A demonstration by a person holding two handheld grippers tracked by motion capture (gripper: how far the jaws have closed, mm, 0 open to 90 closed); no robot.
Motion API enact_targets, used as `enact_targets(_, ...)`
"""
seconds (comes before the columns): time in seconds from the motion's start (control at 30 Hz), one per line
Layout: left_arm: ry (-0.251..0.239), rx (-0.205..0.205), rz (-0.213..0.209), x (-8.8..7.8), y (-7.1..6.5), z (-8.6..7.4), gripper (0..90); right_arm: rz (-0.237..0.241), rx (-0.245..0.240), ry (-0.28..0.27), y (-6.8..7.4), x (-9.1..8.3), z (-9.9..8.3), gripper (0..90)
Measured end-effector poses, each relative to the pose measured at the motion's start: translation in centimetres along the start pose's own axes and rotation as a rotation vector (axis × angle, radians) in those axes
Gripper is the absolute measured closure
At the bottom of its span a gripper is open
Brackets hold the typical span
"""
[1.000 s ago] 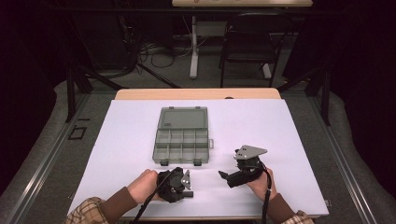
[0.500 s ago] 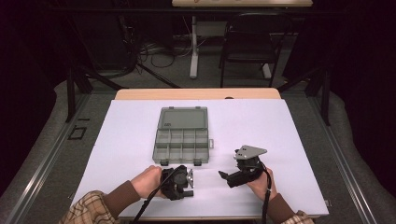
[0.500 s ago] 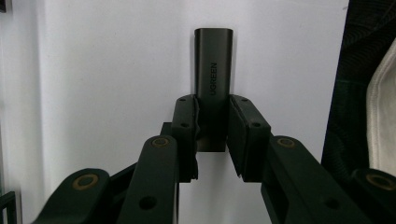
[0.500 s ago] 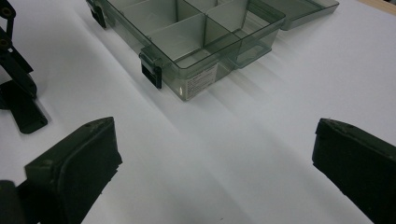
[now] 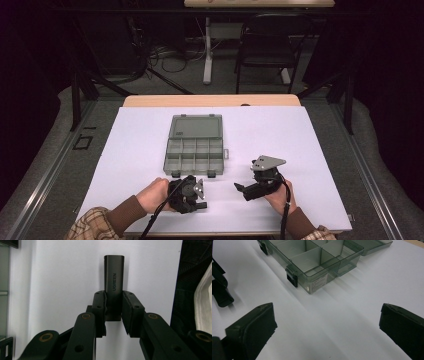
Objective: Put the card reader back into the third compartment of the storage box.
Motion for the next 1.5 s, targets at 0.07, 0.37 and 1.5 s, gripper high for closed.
enact_targets(0.07, -0.016, -0.003, 0.005, -0.2, 0.0, 0.0, 73.2, 0.0, 0.0, 0.0, 0.0, 0.0, 0.0, 0.0)
enact_targets(0.37, -0.092, -0.033, 0.038, -0.7, -0.1, -0.1, 73.2, -0.002, 0.002, -0.001, 0.0, 0.0, 0.0, 0.0)
enact_targets(1.5, -0.31, -0.14, 0.164, -1.6, 0.9, -1.1, 73.2, -0.001, 0.003, -0.002, -0.1, 0.1, 0.0, 0.0)
Point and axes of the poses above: each handheld gripper's, and its own axes: x roughly forward along the jaws, z roughly out of its top, y roughly to its left, the point moved 9 cm from there along x, roughly forward along the jaws, and after that the axes turned 7 degrees about x, right-handed, at the moved point
